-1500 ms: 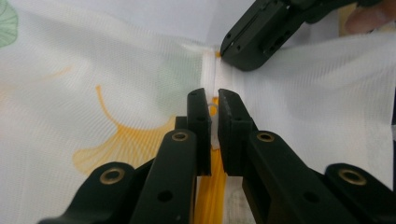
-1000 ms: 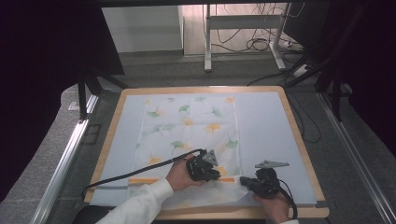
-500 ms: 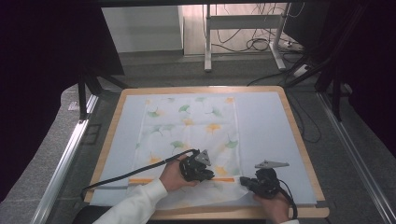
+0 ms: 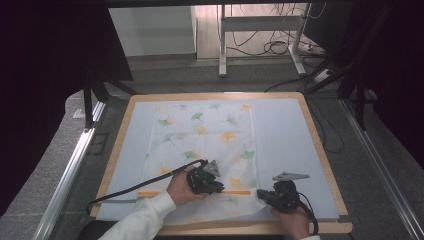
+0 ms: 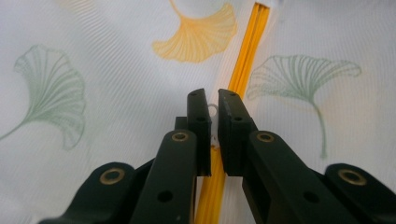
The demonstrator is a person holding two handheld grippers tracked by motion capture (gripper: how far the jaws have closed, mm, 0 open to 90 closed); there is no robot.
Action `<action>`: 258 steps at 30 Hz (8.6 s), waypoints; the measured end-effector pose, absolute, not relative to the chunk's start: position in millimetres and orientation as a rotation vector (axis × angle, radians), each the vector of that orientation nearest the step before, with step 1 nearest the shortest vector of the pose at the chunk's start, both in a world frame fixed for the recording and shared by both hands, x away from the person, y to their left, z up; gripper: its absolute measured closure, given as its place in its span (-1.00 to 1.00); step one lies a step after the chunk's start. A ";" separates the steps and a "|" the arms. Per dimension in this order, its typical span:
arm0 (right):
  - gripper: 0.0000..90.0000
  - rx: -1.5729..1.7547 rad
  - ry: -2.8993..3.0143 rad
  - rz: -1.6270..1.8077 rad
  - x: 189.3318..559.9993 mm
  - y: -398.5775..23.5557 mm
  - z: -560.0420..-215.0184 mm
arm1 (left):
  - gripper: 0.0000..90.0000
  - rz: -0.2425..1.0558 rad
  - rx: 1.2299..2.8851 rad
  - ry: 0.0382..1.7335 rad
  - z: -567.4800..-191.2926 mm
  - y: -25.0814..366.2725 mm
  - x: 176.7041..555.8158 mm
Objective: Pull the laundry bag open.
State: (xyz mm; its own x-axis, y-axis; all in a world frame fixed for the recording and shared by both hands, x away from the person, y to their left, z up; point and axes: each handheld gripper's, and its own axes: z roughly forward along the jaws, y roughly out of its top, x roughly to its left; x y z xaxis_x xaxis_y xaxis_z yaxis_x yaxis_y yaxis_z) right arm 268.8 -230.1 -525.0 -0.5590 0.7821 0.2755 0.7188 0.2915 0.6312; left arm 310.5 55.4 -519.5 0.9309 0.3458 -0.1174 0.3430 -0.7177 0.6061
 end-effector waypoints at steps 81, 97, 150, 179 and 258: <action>0.99 1.363 2.499 1.070 279.2 -210.7 -520.0 | 0.89 0.094 2.443 0.561 -521.0 89.1 295.6; 0.99 1.369 2.497 1.093 279.4 -214.7 -522.0 | 0.89 0.073 2.454 0.566 -519.1 93.2 296.5; 0.99 1.372 2.490 1.105 278.7 -215.2 -522.7 | 0.89 0.090 2.425 0.717 -522.4 164.4 281.3; 0.99 1.362 2.488 1.108 278.2 -215.4 -523.1 | 0.89 0.109 2.409 0.792 -523.7 197.4 274.6; 0.99 1.364 2.488 1.117 278.5 -216.2 -523.5 | 0.89 0.168 2.302 0.977 -526.5 290.3 250.7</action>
